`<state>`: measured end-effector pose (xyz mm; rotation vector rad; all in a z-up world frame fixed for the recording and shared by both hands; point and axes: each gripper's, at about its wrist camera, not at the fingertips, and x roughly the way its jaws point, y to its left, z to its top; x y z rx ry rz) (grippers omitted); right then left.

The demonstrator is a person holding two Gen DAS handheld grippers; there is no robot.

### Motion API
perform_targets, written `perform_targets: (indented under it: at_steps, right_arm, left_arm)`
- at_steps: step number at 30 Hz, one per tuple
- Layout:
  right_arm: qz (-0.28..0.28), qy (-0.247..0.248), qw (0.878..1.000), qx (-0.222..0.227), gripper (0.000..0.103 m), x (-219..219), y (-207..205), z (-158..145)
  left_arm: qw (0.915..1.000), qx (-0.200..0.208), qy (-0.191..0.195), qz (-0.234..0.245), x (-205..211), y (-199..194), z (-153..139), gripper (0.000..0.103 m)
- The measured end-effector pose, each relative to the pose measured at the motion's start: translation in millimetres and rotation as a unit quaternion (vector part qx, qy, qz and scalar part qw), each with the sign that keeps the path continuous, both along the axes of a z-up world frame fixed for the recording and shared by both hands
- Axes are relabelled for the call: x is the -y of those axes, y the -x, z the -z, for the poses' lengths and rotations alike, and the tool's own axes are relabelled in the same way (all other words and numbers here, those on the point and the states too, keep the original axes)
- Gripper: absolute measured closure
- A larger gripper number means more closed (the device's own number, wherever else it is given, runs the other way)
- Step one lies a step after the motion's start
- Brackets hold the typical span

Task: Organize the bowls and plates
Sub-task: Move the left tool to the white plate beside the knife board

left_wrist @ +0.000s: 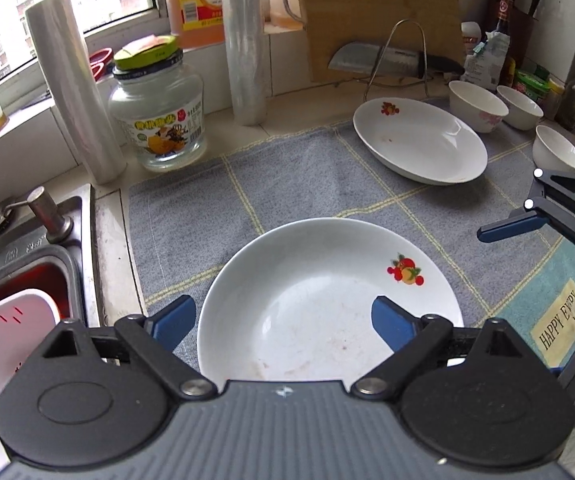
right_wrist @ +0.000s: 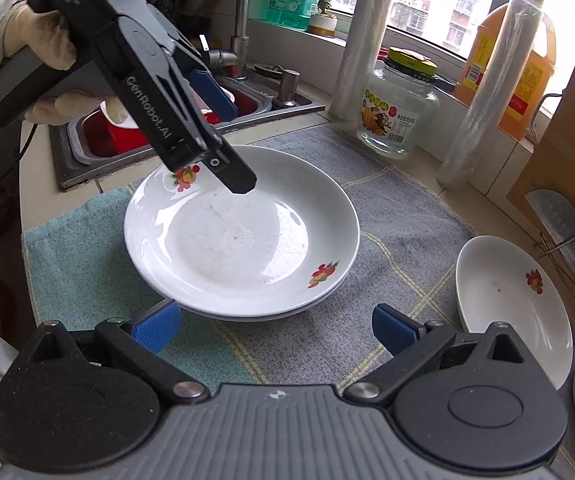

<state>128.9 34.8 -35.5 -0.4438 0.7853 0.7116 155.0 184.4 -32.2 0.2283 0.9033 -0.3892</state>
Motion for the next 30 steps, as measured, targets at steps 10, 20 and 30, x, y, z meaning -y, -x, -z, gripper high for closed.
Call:
perform_targets:
  at_steps: [10,20,30]
  right_arm:
    - [0.145,0.023,0.989,0.010,0.000,31,-3,-3]
    - [0.261,0.048,0.964,0.009,0.000,78,-5,-4]
    - [0.241,0.040,0.970,0.011,0.000,136,-45,9]
  left_arm:
    - [0.9965,0.054,0.064,0.005,20,20,-11,0.005]
    - [0.9938,0.053,0.093,0.030,49,8,-11,0.005]
    - [0.9973,0.032,0.067,-0.004,100,10,-8,0.004]
